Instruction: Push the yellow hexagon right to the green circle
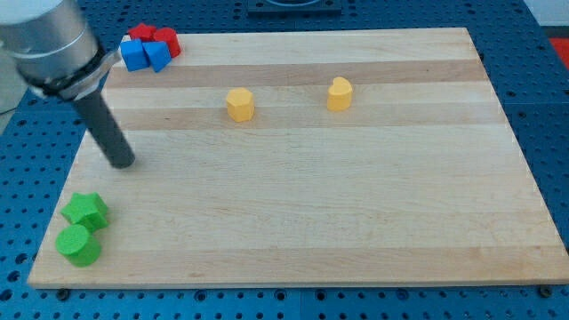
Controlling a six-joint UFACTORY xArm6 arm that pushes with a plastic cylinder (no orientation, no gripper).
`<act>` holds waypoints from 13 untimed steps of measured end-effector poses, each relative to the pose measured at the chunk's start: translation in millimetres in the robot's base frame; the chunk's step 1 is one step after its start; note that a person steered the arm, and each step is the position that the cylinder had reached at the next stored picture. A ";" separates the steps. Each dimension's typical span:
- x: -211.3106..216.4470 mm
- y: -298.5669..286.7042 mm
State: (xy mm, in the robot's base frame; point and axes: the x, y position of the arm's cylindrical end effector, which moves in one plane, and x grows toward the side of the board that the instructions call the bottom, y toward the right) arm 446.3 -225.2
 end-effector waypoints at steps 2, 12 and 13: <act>-80.0 56.8; -12.0 159.0; -27.1 160.2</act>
State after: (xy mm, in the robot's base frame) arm 419.1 -65.0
